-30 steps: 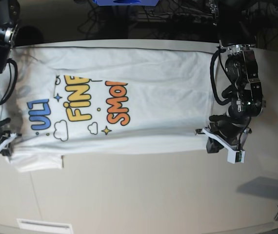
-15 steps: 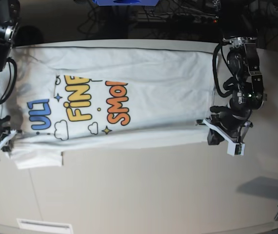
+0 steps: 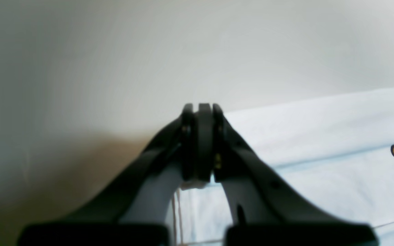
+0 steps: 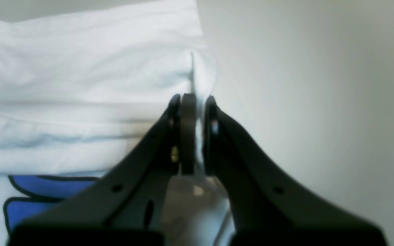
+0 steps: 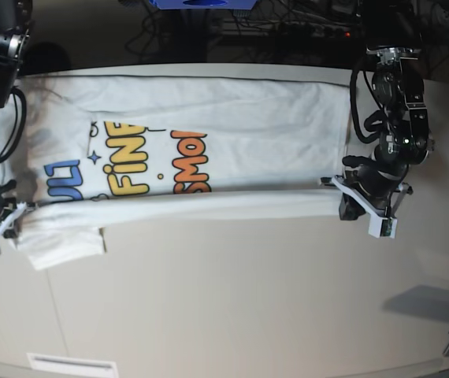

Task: Fold the T-shirt properly
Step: 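Lift the grasped edge and fold it across the shirt toward the opposite edge, then lay the folded edge down and press it flat with both grippers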

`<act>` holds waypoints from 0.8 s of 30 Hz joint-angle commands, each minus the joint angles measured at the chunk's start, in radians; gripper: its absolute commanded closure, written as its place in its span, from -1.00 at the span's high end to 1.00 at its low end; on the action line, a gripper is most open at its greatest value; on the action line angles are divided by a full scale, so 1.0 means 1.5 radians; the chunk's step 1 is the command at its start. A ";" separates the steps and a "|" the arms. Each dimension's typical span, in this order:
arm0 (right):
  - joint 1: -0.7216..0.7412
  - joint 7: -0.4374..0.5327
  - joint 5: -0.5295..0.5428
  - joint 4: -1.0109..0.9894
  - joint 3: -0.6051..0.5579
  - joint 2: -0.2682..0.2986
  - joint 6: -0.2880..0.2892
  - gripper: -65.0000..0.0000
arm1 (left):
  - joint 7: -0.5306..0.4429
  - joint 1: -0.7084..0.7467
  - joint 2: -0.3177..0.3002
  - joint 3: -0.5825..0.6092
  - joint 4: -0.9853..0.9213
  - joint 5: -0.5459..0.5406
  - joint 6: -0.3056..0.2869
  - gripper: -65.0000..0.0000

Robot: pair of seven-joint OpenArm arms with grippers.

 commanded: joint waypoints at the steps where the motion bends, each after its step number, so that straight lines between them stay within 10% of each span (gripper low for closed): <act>1: 0.010 0.015 0.003 0.021 0.005 0.015 -0.003 -1.00 | -0.011 0.000 -0.011 -0.003 0.019 -0.002 0.002 -1.00; 24: -0.043 -0.017 0.003 0.033 0.006 0.009 -0.003 -1.00 | -0.011 0.065 -0.029 0.012 0.025 -0.002 0.002 -1.00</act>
